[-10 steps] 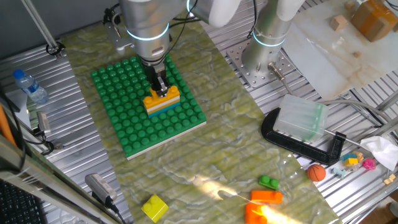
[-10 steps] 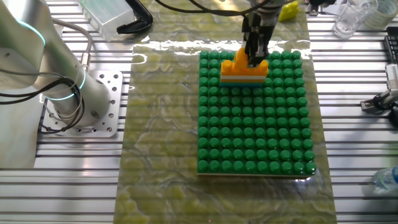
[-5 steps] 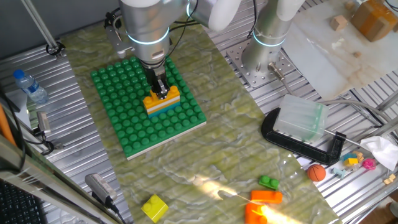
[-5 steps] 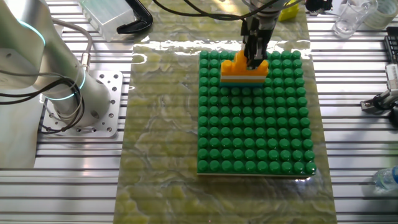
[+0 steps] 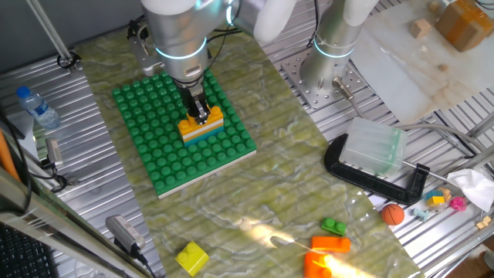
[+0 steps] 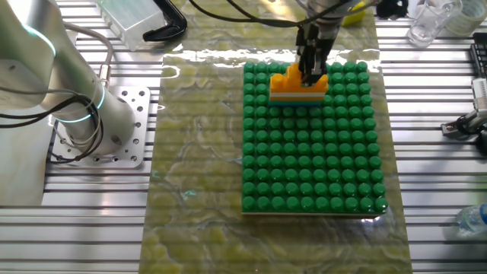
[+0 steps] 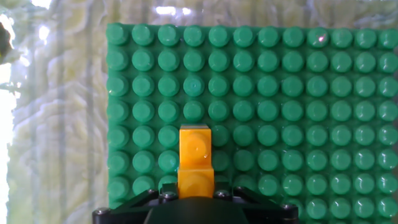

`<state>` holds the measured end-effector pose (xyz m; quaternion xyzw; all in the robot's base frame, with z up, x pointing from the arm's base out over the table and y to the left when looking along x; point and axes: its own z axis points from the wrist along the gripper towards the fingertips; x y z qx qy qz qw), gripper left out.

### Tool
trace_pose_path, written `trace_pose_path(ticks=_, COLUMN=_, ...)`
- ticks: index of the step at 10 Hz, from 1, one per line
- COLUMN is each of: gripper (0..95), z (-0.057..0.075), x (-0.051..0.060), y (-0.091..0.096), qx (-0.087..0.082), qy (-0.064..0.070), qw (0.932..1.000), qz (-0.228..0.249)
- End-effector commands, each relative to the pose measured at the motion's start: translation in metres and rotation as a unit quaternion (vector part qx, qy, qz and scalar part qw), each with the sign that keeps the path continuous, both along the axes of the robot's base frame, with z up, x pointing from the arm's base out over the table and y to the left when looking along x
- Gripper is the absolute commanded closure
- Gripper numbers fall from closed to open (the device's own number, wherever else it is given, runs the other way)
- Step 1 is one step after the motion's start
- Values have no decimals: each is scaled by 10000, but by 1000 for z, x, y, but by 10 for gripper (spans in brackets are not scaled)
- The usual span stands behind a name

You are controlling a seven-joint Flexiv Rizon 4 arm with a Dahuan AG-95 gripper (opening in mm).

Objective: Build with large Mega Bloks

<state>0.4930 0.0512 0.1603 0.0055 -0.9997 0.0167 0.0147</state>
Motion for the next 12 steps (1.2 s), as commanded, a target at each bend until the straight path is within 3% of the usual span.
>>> trace_pose_path(ticks=1, gripper=950, z=1, x=-3, y=0, qx=-151, qy=-65, qw=9999, qz=8)
trace_pose_path(ticks=4, gripper=950, z=3, x=-2, y=3, qx=-107, qy=-159, qw=9998, qz=81)
trace_pose_path(ticks=7, gripper=950, z=3, x=-2, y=4, qx=-104, qy=-107, qw=9998, qz=97)
trace_pose_path(ticks=10, gripper=950, z=-4, x=2, y=7, qx=-101, qy=-142, qw=9998, qz=63)
trace_pose_path(ticks=11, gripper=950, z=-4, x=2, y=7, qx=-103, qy=-97, qw=9999, qz=53)
trace_pose_path(ticks=12, gripper=950, z=0, x=1, y=8, qx=-112, qy=53, qw=9999, qz=61)
